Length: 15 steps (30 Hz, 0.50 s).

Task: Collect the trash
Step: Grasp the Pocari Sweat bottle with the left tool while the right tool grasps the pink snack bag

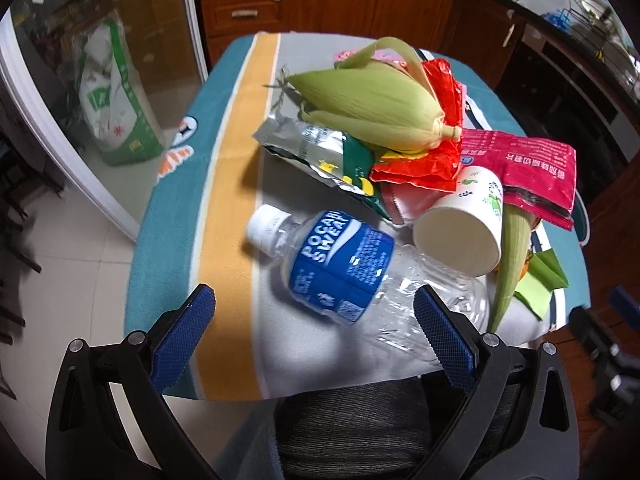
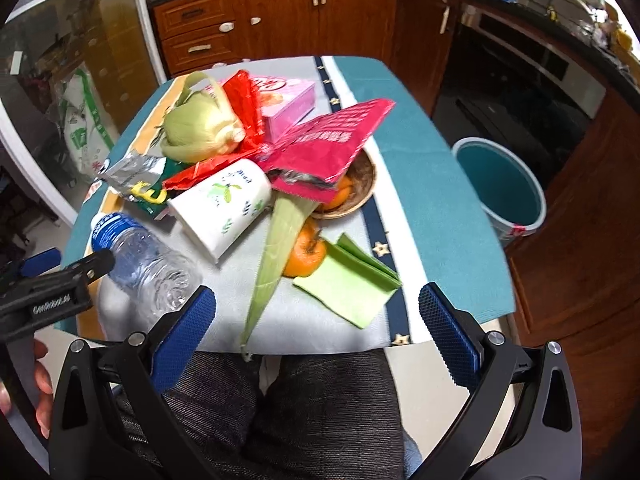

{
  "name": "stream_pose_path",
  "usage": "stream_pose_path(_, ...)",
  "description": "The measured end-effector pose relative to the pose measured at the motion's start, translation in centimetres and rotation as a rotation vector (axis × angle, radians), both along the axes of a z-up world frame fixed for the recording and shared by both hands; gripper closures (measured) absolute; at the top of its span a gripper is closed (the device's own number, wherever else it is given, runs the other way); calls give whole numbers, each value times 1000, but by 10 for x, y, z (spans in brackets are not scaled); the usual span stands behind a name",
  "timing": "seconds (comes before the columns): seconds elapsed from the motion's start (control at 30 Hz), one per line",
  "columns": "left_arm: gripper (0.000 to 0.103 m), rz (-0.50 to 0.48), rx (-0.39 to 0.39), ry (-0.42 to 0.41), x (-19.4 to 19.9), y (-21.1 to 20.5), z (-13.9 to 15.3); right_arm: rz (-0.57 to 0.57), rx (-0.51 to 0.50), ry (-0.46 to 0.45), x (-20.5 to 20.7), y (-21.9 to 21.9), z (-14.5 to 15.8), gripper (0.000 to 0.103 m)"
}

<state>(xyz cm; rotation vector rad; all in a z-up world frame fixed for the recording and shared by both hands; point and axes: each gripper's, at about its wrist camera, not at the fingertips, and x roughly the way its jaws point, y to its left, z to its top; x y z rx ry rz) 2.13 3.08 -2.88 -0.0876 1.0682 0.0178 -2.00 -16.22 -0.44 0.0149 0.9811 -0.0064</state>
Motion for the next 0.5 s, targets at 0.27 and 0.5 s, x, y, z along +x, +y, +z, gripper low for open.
stream_pose_path(0.27, 4, 9, 2, 42, 25, -27, -6, 38, -6, 14, 11, 2, -6, 5)
stream_pose_path(0.5, 3, 40, 55, 85, 25, -14, -24, 81, 42, 43, 31, 6, -7, 5)
